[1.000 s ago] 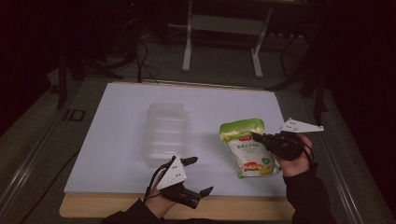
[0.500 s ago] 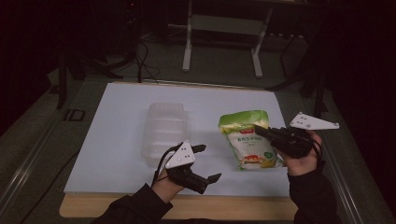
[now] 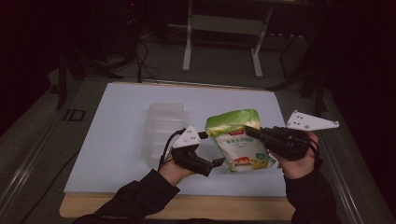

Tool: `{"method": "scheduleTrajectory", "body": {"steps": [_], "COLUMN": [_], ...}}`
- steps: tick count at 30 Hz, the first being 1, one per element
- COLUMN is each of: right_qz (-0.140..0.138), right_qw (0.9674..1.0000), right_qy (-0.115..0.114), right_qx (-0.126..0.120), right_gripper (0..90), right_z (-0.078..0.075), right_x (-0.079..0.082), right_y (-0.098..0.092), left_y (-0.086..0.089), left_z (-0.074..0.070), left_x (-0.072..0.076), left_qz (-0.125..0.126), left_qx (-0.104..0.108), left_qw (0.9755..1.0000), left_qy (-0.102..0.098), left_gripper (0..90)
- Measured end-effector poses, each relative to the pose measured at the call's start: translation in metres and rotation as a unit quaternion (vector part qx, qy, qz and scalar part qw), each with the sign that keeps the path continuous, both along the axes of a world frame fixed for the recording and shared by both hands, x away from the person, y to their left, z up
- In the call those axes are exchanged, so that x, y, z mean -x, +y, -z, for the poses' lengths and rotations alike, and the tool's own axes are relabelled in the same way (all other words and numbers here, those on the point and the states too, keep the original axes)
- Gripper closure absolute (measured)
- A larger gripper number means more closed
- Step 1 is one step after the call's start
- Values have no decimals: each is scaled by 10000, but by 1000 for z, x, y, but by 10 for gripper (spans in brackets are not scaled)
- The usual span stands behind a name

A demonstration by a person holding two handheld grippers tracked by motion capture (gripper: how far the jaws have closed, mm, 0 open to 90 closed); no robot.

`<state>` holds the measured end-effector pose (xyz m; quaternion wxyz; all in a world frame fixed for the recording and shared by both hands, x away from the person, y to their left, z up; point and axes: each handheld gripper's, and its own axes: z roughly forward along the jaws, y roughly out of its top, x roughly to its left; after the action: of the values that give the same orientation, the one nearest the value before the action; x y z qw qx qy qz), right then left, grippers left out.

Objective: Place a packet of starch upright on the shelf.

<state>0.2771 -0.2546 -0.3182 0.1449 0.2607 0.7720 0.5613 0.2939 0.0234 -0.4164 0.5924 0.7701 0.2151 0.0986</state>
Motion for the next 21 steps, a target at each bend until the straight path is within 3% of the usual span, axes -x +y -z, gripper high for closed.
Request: {"method": "scheduleTrajectory", "body": {"steps": [6, 8, 9, 10, 12, 16, 21], "right_qz": [-157, -185, -192, -192, -197, -213, -216], "right_qw": [9999, 9998, 9998, 9997, 9996, 9996, 9996], "right_qy": [51, 57, 60, 91, 107, 185, 189], "right_qx": [37, 55, 70, 148, 171, 96, 74], "right_gripper": [877, 877, 877, 877, 877, 877, 877], "right_z": [2, 3, 3, 6, 8, 10, 11], "right_x": [1, 0, 0, -2, -2, -5, -6], "right_y": [10, 12, 13, 17, 18, 16, 14], "left_y": [-6, -7, -7, -10, -10, -11, -10], "left_z": [-7, -7, -7, -6, -4, -5, -10], "left_x": [-3, -3, -3, -6, -9, -8, -8], "left_qz": [92, 79, 79, 275, 345, 400, 514], "left_qx": [73, 46, 46, -20, -14, -65, -212], "left_qw": [9999, 9999, 9999, 9996, 9994, 9991, 9984], "left_qy": [-43, -46, -46, -51, -9, -93, -111], "left_gripper": [195, 353, 353, 499, 603, 713, 775]}}
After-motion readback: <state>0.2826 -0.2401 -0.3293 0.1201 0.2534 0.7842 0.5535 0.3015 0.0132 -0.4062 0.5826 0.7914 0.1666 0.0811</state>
